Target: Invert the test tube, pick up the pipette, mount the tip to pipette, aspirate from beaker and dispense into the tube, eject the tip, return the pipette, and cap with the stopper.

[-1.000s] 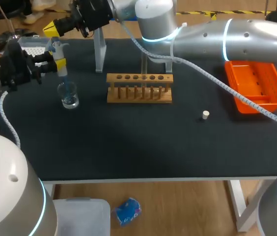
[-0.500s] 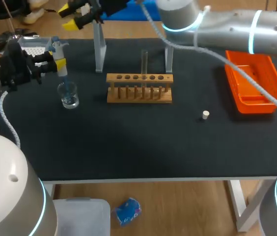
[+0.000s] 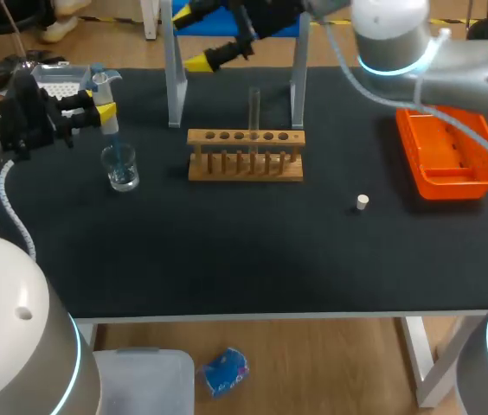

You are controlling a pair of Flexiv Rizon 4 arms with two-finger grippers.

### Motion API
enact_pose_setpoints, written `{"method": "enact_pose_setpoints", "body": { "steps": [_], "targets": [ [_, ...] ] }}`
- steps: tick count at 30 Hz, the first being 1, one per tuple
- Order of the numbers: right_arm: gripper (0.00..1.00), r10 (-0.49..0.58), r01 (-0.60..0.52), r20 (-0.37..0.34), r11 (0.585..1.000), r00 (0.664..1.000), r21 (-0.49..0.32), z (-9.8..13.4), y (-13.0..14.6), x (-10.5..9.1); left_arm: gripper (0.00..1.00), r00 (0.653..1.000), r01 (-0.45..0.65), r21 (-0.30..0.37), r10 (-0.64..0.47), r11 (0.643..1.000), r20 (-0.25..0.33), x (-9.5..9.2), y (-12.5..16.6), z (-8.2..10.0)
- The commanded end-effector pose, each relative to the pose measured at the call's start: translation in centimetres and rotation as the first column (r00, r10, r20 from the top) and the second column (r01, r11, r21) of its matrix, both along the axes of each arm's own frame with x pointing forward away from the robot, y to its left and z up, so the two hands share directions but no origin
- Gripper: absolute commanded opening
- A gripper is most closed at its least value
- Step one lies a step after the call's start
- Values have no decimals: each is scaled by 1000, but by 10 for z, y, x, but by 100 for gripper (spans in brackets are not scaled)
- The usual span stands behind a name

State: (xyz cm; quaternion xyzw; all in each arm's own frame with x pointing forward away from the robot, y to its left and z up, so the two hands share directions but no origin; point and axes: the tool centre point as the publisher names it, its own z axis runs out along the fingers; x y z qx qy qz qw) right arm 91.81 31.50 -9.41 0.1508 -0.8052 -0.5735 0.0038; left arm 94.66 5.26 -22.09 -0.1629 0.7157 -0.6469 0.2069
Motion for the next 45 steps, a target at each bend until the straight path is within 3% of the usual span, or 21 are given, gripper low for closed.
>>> {"method": "enact_pose_setpoints", "body": {
  "steps": [1,14,22,33,45],
  "targets": [
    [100,-29,29,10,1000,1000,7,1,-13,-11,0,1000,0,0,0,1000,-1,0,0,1],
    [100,-29,29,10,1000,1000,7,1,-13,-11,0,1000,0,0,0,1000,-1,0,0,1],
    [100,-117,117,5,990,993,-73,-5,-60,6,0,1000,0,0,0,1000,-1,0,0,1],
    [100,-215,210,-30,970,976,-121,-40,-121,19,0,1000,0,0,0,1000,-1,0,0,1],
    [100,-244,236,-15,949,970,-210,-78,-157,35,0,1000,0,0,0,1000,-1,0,0,1]
  ]
}}
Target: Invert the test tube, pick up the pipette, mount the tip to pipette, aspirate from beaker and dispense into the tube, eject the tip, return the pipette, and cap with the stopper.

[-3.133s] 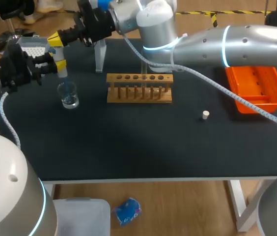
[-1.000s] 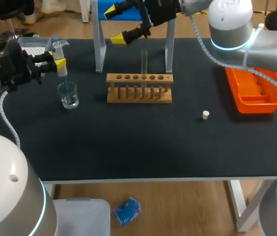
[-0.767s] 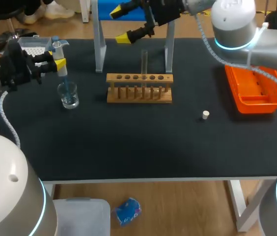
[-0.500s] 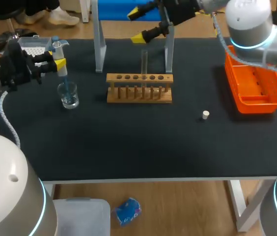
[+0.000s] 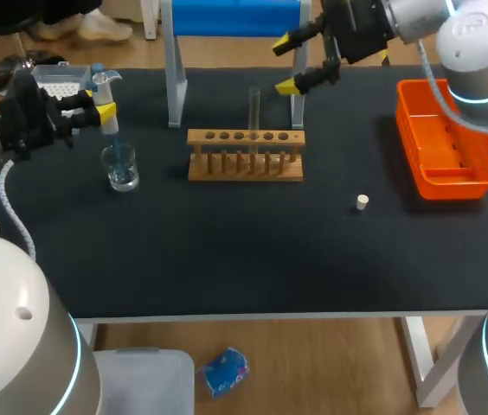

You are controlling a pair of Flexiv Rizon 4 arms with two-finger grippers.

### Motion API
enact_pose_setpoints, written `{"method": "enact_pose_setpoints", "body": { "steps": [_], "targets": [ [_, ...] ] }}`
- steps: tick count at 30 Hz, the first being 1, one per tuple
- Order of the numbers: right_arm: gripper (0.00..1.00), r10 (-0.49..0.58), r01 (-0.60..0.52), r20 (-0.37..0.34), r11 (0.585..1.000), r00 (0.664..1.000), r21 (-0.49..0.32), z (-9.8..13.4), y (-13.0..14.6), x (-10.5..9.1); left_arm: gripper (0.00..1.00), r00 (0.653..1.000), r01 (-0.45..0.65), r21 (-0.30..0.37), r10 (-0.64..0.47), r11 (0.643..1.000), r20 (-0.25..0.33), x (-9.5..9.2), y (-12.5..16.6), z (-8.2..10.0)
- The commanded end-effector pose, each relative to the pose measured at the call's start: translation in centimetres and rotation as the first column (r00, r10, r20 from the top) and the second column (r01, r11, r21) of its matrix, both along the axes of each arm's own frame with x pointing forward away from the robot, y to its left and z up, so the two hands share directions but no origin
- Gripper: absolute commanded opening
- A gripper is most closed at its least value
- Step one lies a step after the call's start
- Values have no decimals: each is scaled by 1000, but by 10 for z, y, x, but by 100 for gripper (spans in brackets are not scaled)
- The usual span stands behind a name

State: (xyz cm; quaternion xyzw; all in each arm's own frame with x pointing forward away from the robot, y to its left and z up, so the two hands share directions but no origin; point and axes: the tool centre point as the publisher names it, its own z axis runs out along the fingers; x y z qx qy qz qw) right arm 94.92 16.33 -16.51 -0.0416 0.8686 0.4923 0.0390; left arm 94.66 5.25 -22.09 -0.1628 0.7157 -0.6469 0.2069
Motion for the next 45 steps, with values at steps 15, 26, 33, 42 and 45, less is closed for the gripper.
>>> {"method": "enact_pose_setpoints", "body": {
  "steps": [15,26,33,42,45],
  "targets": [
    [100,-26,21,-37,991,999,-130,-50,-18,23,0,1000,0,0,0,1000,-1,0,0,1],
    [100,13,-20,-41,983,999,-183,-68,-15,35,0,1000,0,0,0,1000,-1,0,0,1],
    [100,22,-32,-54,981,998,-189,-75,-10,38,0,1000,0,0,0,1000,-1,0,0,1],
    [100,19,-28,-53,984,998,-177,-78,-10,33,0,1000,0,0,0,1000,-1,0,0,1],
    [100,20,-28,-49,985,999,-168,-78,-10,33,0,1000,0,0,0,1000,-1,0,0,1]
  ]
}}
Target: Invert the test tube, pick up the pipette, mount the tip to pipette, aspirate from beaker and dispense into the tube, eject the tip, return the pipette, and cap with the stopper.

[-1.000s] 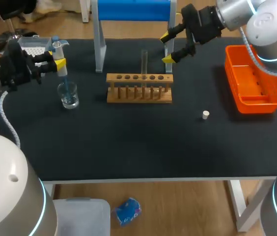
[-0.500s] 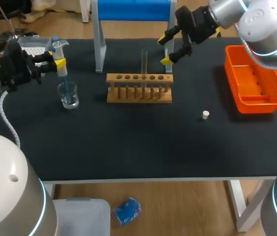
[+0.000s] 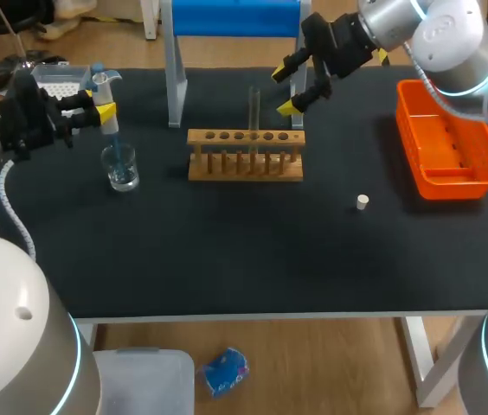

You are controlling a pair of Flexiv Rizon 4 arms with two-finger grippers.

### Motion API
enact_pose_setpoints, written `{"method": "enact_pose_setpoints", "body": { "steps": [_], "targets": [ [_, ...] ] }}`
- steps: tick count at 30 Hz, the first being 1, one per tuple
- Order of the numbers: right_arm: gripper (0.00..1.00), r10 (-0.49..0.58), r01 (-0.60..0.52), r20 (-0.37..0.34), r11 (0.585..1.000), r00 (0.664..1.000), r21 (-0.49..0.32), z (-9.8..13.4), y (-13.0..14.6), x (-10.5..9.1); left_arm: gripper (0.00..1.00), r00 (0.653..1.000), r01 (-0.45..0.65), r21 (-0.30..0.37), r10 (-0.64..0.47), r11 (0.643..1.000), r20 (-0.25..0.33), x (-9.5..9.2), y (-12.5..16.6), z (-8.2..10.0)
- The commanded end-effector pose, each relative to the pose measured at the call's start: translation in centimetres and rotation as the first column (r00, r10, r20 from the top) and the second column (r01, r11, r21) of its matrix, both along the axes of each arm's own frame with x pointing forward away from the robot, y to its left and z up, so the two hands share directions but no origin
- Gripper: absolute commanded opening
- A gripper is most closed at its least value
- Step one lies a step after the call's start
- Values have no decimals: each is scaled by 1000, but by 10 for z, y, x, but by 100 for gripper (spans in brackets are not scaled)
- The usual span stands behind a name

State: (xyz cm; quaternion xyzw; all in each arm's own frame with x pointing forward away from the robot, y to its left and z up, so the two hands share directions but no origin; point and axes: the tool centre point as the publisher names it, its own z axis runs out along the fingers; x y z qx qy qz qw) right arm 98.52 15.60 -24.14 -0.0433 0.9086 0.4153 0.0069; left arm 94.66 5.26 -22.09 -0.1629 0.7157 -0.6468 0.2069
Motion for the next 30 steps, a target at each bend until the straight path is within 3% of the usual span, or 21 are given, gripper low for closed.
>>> {"method": "enact_pose_setpoints", "body": {
  "steps": [1,22,30],
  "targets": [
    [100,-1,1,3,1000,1000,7,-1,-3,-3,0,1000,0,0,0,1000,-1,0,0,1],
    [100,-1,1,3,1000,1000,7,-1,-3,-3,0,1000,0,0,0,1000,-1,0,0,1],
    [100,-1,1,3,1000,1000,7,-1,-3,-3,0,1000,13,-5,-13,1000,7,-3,0,13]
  ]
}}
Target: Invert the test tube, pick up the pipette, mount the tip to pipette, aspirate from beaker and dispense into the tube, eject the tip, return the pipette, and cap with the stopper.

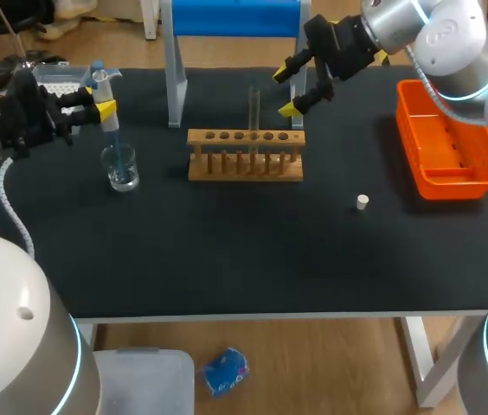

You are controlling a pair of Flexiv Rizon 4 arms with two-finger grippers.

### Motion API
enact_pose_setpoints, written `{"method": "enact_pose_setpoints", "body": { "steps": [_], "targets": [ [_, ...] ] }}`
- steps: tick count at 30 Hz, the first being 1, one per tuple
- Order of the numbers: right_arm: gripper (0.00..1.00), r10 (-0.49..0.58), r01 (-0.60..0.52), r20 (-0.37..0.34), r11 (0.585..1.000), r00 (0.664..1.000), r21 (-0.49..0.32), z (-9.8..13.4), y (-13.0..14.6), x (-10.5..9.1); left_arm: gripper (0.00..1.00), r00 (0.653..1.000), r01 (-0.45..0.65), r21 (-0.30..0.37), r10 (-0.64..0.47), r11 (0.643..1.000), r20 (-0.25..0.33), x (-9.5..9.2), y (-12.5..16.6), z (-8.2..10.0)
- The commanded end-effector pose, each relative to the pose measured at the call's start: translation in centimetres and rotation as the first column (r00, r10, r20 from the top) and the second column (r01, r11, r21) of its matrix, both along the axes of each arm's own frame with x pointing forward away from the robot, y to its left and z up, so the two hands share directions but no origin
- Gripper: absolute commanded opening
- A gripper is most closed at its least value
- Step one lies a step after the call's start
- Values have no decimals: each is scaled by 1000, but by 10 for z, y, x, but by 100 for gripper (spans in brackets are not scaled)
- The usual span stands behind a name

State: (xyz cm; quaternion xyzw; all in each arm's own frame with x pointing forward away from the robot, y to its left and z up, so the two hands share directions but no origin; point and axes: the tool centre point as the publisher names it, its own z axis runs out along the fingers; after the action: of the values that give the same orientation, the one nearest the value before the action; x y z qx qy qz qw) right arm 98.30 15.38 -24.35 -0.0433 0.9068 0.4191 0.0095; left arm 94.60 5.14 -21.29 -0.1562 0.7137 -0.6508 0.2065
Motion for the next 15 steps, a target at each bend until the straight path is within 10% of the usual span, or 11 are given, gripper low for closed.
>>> {"method": "enact_pose_setpoints", "body": {
  "steps": [1,15],
  "targets": [
    [100,1,-1,-1,1000,1000,-2,1,-1,0,0,1000,3,-1,-3,1000,-3,-3,1,7],
    [100,1,-1,-1,1000,1000,-2,1,-1,0,0,1000,8,27,-9,1000,7,-7,-4,28]
  ]
}}
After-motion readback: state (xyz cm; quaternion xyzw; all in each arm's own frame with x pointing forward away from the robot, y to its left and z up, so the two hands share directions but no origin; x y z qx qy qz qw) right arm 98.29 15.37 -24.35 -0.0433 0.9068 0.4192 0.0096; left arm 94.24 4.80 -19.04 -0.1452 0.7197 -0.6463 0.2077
